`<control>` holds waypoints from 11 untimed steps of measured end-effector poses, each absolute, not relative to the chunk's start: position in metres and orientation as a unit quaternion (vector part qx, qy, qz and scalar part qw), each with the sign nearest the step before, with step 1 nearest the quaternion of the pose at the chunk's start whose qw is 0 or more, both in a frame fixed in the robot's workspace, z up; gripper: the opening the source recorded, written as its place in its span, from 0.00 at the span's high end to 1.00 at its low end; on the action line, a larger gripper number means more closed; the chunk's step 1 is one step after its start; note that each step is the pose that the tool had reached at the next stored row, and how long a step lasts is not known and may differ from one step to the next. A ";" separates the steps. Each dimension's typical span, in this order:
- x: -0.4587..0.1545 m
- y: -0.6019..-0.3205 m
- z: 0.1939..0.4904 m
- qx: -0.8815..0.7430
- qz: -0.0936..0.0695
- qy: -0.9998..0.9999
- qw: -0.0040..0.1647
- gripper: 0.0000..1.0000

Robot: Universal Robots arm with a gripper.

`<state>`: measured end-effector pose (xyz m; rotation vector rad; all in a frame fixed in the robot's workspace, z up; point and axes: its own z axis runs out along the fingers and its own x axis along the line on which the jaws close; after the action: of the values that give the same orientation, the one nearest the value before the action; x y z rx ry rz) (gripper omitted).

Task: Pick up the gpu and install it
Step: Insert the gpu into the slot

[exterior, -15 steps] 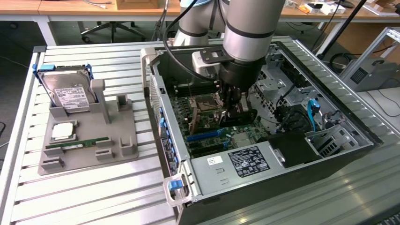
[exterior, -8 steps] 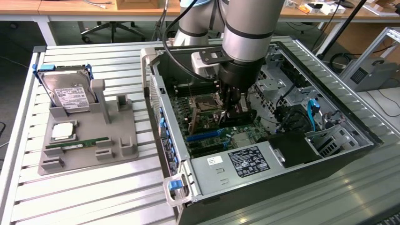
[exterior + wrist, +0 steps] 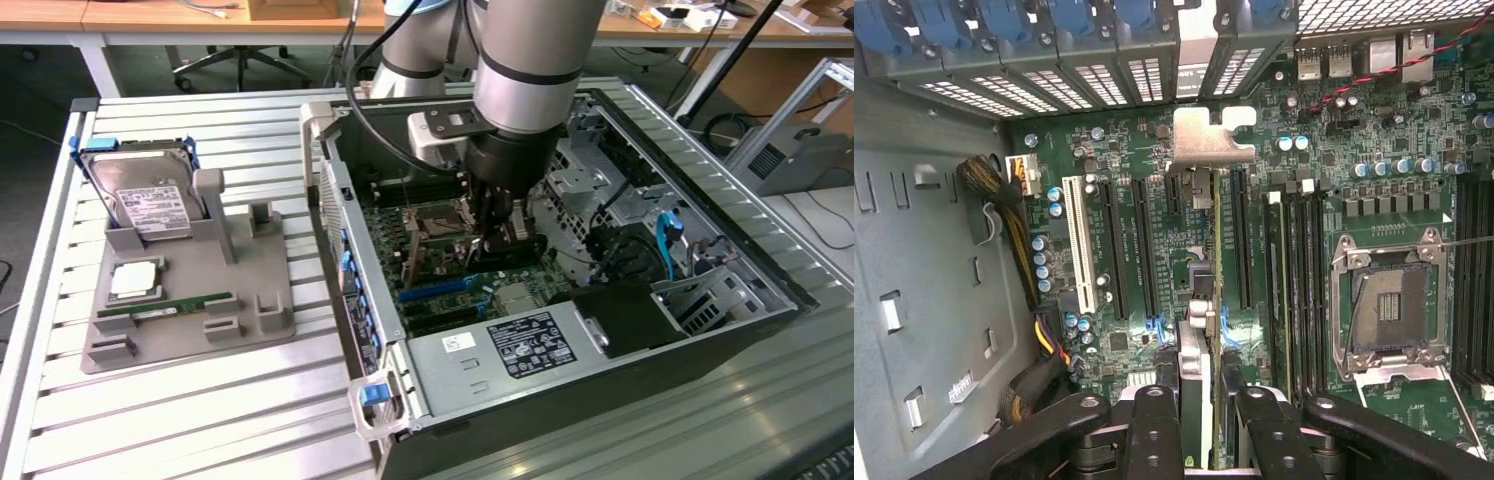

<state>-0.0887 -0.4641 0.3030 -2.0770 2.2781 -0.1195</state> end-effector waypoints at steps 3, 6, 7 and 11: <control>-0.089 -0.464 0.303 -0.673 -0.039 0.738 0.028 0.73; -0.089 -0.464 0.302 -0.673 -0.039 0.738 0.028 0.73; -0.090 -0.464 0.301 -0.673 -0.039 0.738 0.028 0.73; -0.092 -0.464 0.300 -0.673 -0.039 0.738 0.028 0.73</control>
<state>-0.0924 -0.4641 0.3003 -2.0770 2.2780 -0.1195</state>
